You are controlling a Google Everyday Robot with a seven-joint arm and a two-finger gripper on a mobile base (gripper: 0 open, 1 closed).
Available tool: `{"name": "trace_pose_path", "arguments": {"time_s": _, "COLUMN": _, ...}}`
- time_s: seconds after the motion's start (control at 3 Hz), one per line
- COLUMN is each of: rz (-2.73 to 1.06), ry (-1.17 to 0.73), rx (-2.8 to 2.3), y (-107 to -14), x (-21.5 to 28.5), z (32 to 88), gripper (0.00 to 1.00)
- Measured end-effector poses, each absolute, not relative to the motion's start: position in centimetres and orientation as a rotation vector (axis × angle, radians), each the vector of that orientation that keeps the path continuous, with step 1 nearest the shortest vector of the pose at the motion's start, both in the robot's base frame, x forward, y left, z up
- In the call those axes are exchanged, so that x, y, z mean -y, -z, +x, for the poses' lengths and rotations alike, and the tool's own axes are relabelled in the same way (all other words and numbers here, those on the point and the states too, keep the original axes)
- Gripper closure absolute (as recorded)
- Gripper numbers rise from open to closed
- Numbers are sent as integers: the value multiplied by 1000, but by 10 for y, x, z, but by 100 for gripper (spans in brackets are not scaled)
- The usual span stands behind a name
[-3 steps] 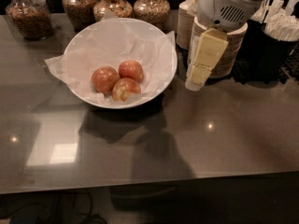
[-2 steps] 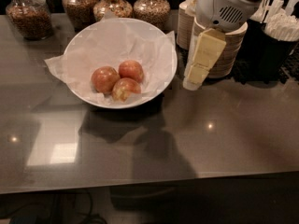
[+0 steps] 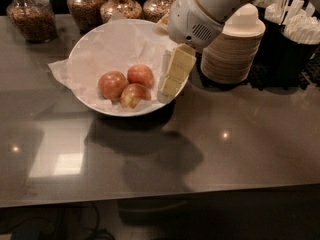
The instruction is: Pick apple from white bowl
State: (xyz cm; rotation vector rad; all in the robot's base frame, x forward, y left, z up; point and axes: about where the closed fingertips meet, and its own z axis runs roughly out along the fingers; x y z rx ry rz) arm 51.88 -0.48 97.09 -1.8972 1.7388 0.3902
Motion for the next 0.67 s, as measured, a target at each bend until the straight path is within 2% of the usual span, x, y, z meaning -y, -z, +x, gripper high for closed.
{"name": "trace_pose_path", "arguments": {"time_s": 0.67, "rz": -1855, "ry": -437, "rx": -1686, "y": -966, "x": -14, "z": 530, "gripper": 0}}
